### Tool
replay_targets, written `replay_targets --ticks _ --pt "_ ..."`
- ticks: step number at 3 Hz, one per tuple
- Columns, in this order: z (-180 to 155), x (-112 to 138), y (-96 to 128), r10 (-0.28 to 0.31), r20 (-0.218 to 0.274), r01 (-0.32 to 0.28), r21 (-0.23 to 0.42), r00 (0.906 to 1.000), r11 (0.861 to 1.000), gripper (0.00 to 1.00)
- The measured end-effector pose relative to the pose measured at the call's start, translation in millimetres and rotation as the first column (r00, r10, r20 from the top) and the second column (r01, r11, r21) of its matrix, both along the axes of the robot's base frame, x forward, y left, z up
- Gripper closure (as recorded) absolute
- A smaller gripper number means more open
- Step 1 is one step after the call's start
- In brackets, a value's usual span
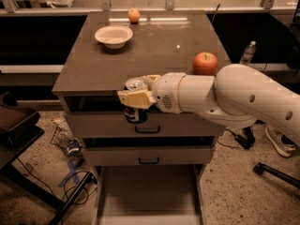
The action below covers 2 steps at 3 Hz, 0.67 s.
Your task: Pick pepsi can from bottom drawer and place on counter
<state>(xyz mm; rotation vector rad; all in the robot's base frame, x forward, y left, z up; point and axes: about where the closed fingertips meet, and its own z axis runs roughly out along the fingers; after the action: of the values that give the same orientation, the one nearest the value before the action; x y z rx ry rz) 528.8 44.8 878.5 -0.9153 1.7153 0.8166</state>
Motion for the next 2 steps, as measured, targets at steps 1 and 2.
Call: replay_targets --ticks 1,2 --pt "27.4 13.0 5.6 -0.009 0.022 0.009 -0.01 0.9997 1.0 1.0" --pt "59.0 40.6 19.8 0.002 0.026 -0.002 -0.029 0.9996 1.0 1.0"
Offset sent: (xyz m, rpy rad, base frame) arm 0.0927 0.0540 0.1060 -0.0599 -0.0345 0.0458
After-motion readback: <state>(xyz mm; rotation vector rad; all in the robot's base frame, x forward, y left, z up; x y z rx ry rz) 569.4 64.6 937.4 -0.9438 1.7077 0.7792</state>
